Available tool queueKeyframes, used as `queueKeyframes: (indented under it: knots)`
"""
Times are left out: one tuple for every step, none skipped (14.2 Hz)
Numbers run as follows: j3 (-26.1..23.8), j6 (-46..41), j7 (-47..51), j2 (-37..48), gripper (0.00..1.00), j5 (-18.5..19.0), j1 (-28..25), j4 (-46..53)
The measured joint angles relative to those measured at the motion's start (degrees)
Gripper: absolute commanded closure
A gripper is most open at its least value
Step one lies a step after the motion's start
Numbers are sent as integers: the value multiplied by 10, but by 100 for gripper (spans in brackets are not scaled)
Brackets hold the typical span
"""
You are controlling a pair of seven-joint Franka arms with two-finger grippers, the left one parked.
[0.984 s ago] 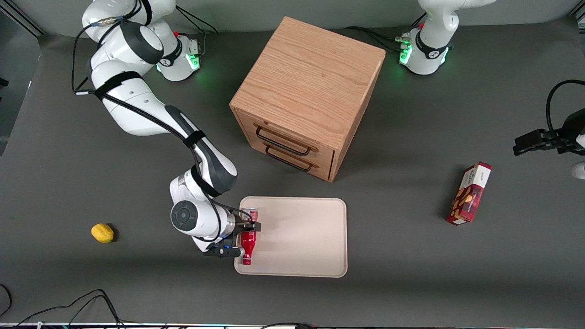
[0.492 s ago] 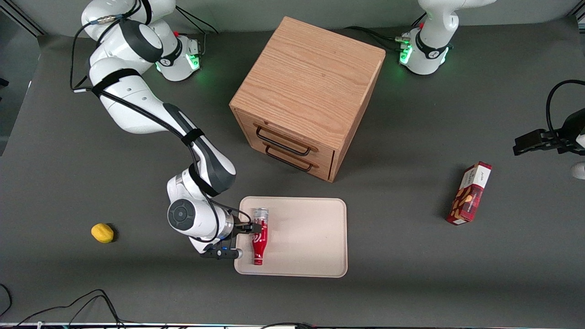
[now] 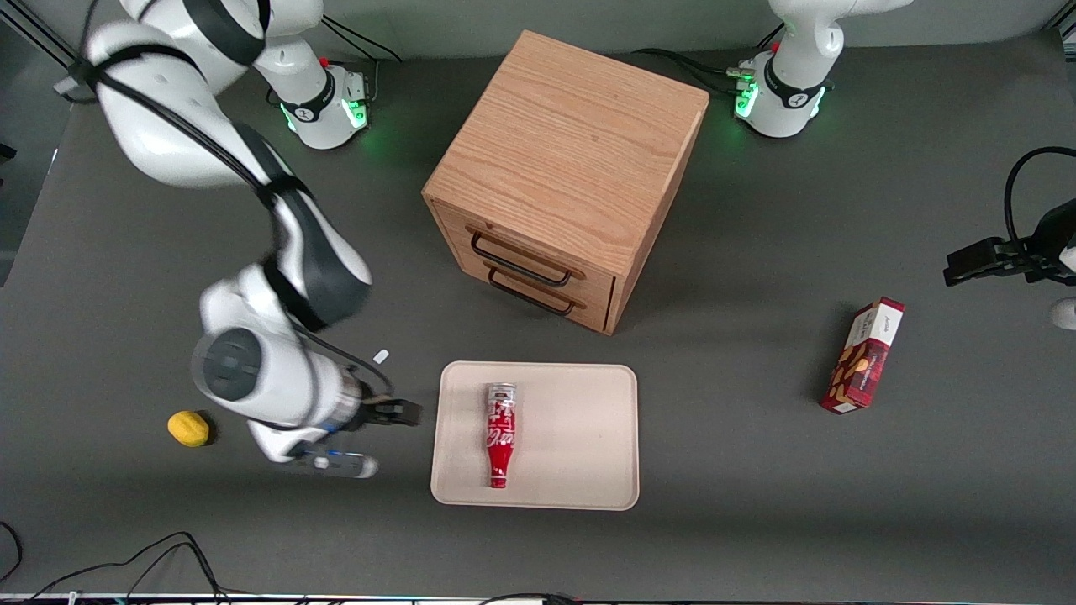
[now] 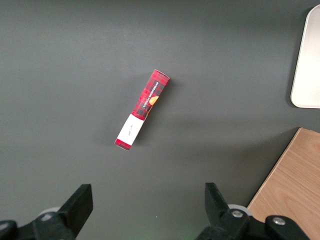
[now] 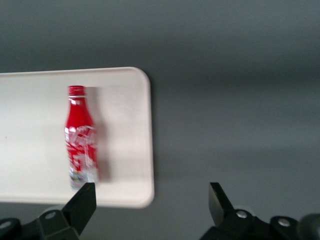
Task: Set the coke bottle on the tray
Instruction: 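Open the right gripper and withdraw it from the bottle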
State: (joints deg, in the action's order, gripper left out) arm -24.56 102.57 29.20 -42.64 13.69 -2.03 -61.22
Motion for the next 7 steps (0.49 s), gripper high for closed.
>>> queueKeyframes:
  knots:
    - [5,-44,0,37,0,0,13,0]
    - [17,-80,0,71,0,0,20,0]
    - [34,-115,0,104,0,-4,24,-1]
    - [52,-148,0,135,0,-19,26,-2]
    - [74,-180,0,164,0,-47,26,-3]
    - [100,-207,-2,192,0,-76,26,-6]
    - [123,-223,-4,222,0,-97,26,-19]
